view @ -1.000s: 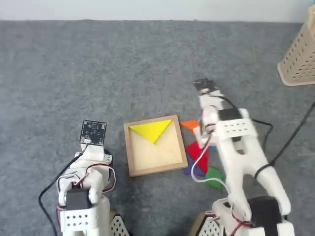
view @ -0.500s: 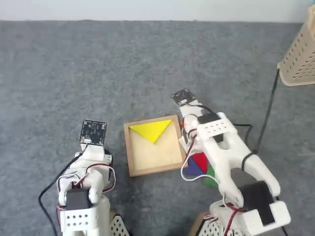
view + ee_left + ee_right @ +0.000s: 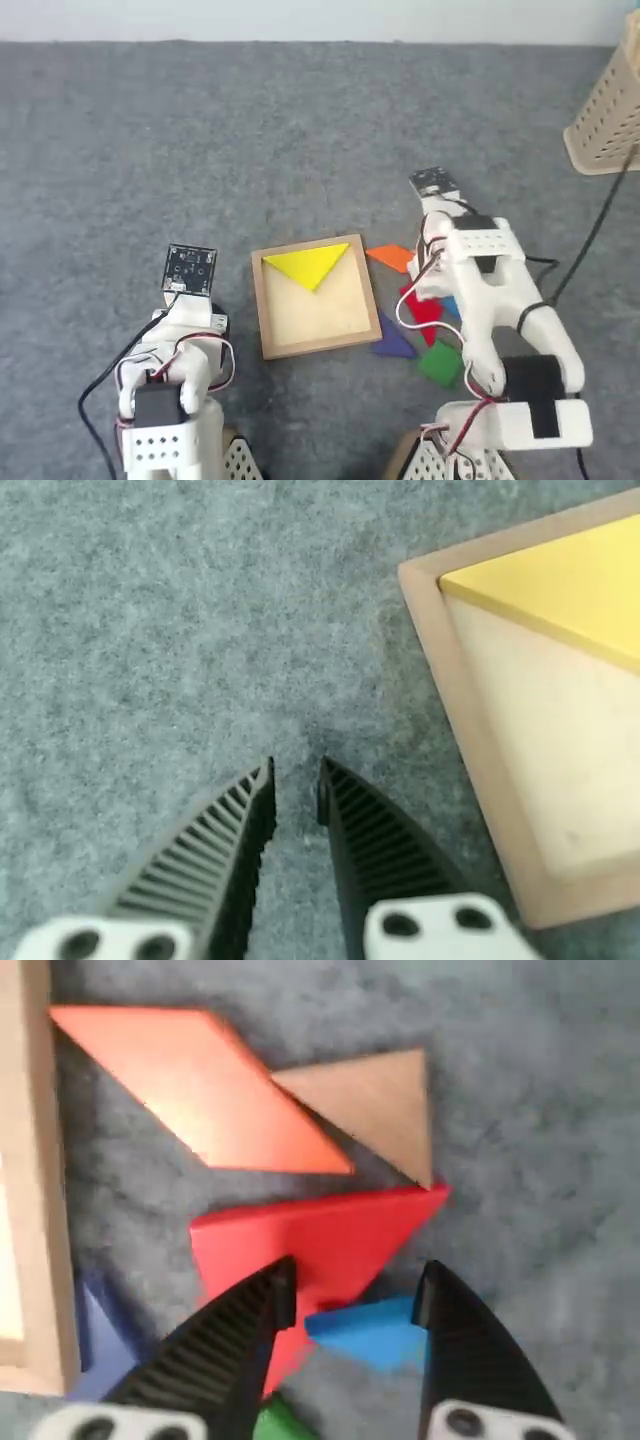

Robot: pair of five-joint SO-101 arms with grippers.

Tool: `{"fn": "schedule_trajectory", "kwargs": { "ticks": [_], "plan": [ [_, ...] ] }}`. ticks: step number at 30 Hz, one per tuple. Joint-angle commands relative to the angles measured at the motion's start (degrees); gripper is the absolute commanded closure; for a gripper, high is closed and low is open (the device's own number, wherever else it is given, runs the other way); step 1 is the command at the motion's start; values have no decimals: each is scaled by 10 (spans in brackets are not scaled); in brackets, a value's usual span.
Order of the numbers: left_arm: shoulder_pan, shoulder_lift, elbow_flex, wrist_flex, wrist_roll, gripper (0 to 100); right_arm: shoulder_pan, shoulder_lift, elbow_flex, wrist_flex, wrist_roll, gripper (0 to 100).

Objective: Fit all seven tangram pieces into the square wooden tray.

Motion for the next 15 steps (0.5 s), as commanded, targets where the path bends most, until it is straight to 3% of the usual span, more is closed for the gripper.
{"fn": "schedule_trajectory", "kwargs": {
  "ticks": [1, 7, 15],
  "plan": [
    [1, -13, -5, 0, 4, 929, -21, -32, -64, 53, 7, 799],
    [1, -13, -5, 0, 4, 929, -94, -80, -62, 62, -77, 799],
    [1, -13, -5, 0, 4, 929, -102, -23, 3, -47, -80, 799]
  ]
}}
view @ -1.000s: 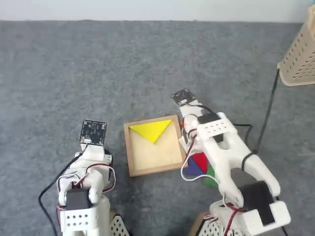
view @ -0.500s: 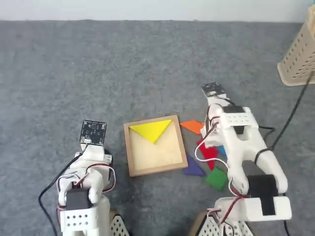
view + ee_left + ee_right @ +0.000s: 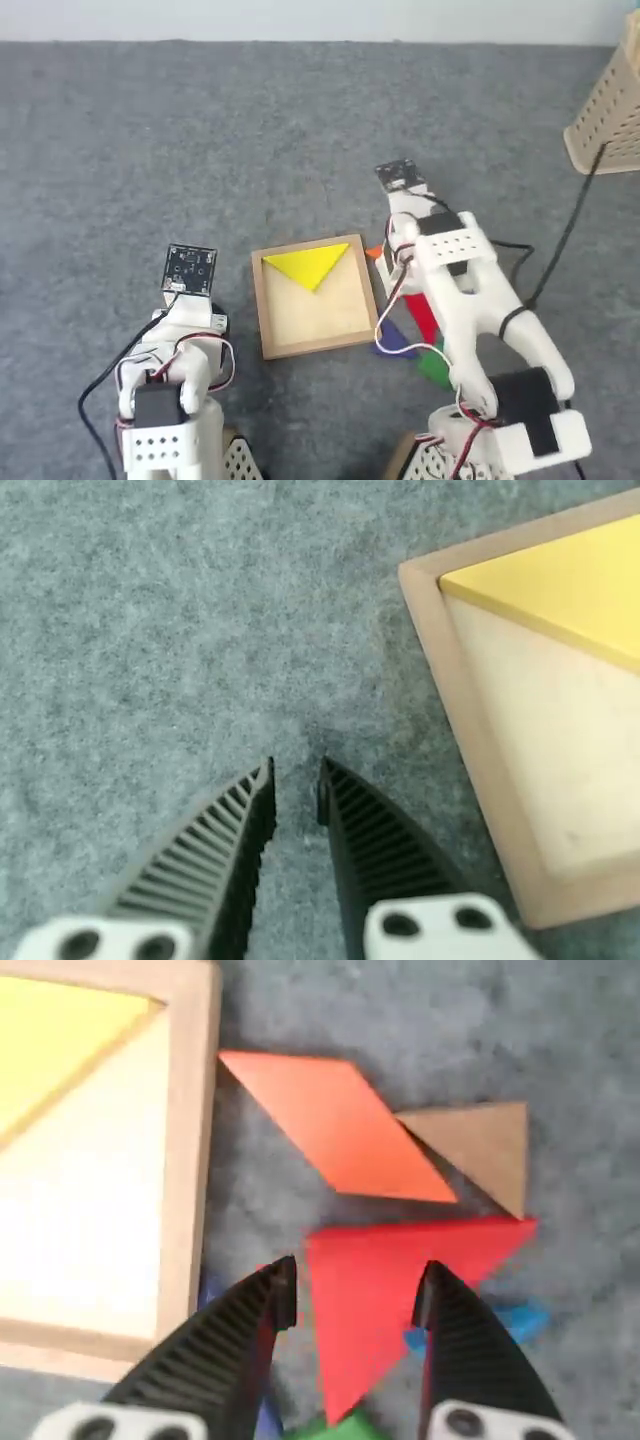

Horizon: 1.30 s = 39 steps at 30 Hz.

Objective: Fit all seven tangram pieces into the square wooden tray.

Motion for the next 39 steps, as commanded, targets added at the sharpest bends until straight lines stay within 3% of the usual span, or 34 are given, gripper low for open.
{"fn": "schedule_trajectory", "kwargs": {
  "ticks": [1, 10, 14, 26, 39],
  "plan": [
    [1, -13, -5, 0, 4, 929, 13, 17, 0, -42, -8, 799],
    [1, -13, -5, 0, 4, 929, 43, 65, 0, -14, -4, 795],
    [1, -13, -5, 0, 4, 929, 43, 62, -1, -5, 5, 742],
    [1, -13, -5, 0, 4, 929, 56, -87, 78, -31, 4, 736],
    [1, -13, -5, 0, 4, 929, 61, 74, -6, -12, -6, 734]
  ]
}}
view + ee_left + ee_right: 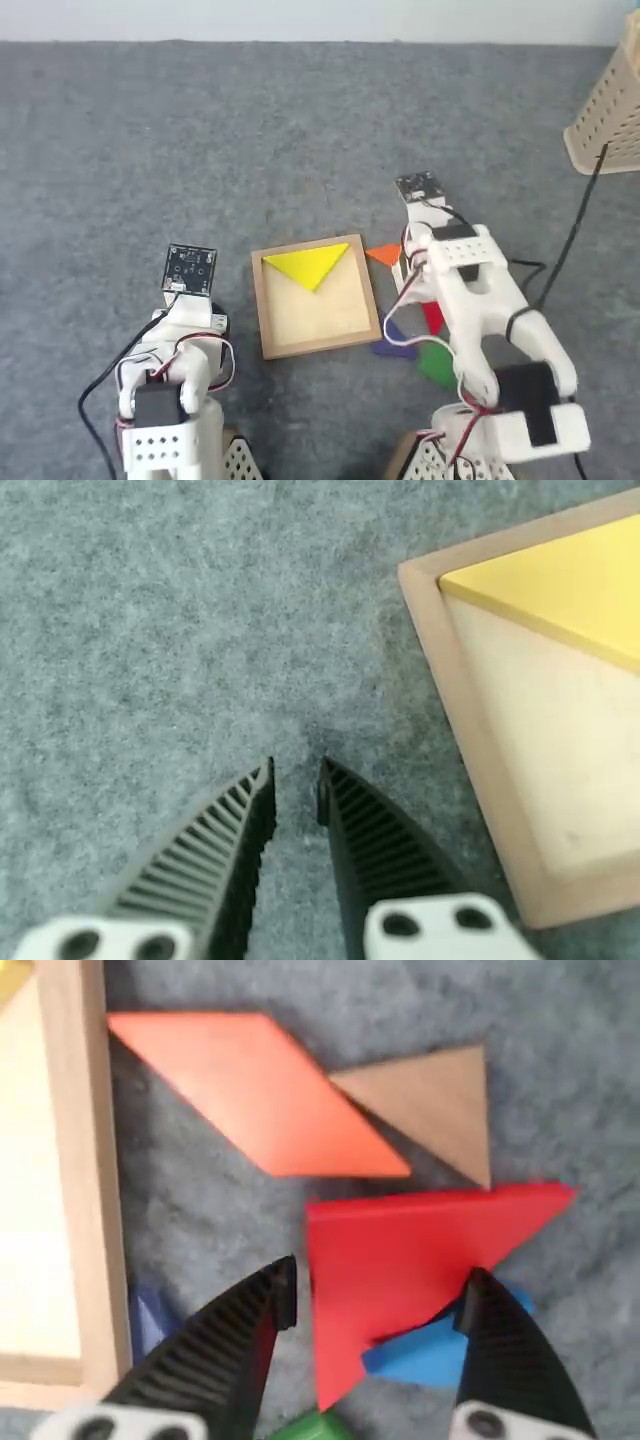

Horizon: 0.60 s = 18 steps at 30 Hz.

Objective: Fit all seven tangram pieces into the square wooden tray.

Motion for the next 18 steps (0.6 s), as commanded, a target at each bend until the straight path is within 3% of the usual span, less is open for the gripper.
{"fn": "schedule_trajectory", "kwargs": {
  "ticks": [1, 11, 18],
  "plan": [
    [1, -13, -5, 0, 4, 929, 12, 36, -36, 16, -8, 734],
    [1, -13, -5, 0, 4, 929, 22, 65, -54, 15, -7, 741],
    [1, -13, -5, 0, 4, 929, 51, 107, -92, 44, -12, 845]
  ]
}}
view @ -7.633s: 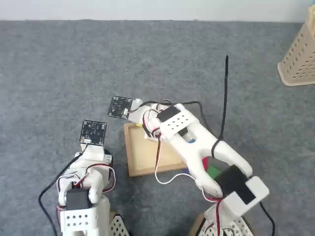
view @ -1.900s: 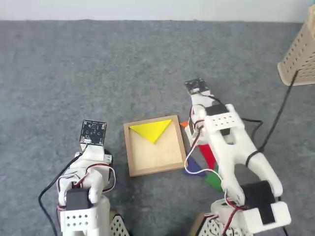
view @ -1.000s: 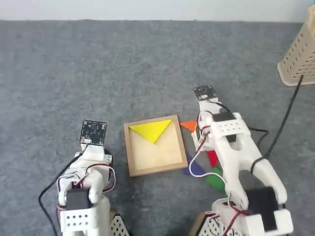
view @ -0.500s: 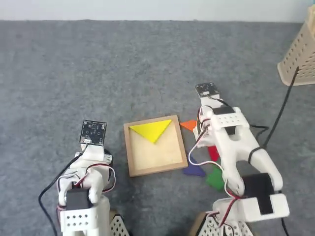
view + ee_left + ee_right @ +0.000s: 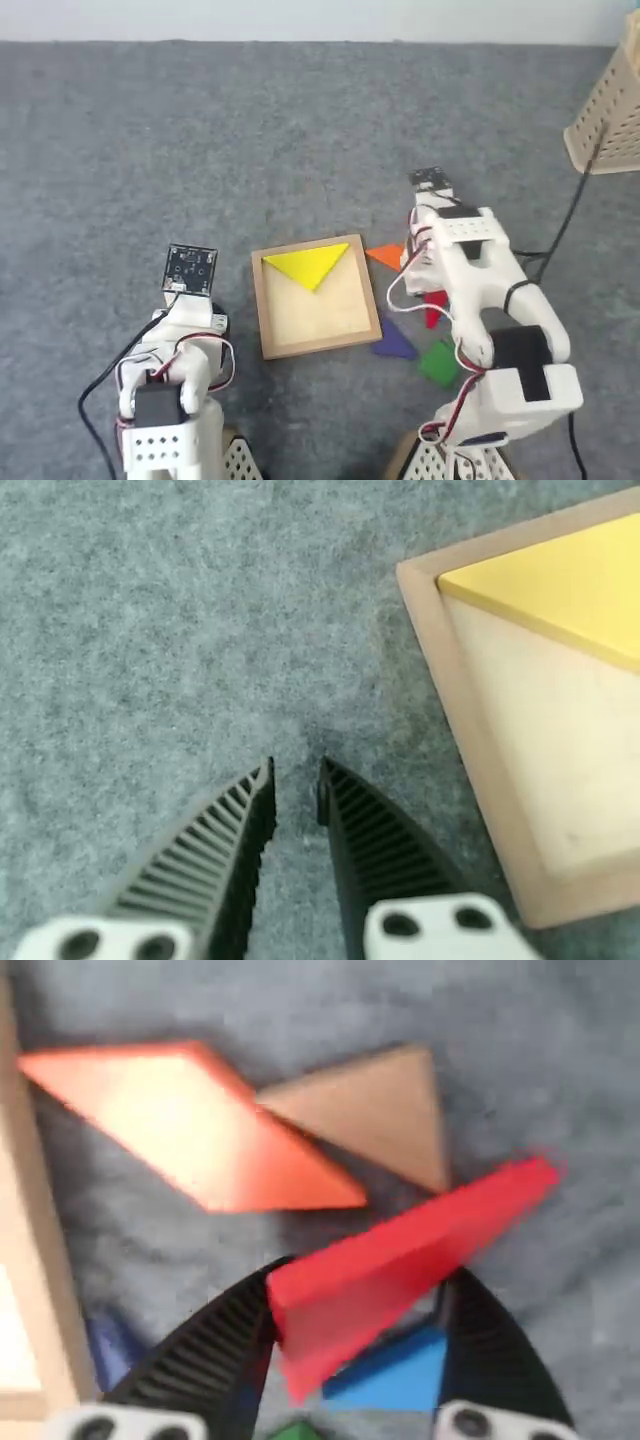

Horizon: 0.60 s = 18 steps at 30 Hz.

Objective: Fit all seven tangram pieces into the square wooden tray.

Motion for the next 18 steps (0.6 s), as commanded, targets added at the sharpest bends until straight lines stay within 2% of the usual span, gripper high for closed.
{"fn": "schedule_trajectory", "kwargs": {
  "ticks": [1, 6, 11, 18],
  "plan": [
    [0, -13, -5, 0, 4, 929, 14, 18, -16, 11, -12, 865],
    [0, -13, -5, 0, 4, 929, 14, 14, -14, 7, -13, 991],
    [0, -13, -5, 0, 4, 929, 14, -7, -14, 7, -9, 992],
    [0, -13, -5, 0, 4, 929, -6, -140, 30, 10, -7, 992]
  ]
}}
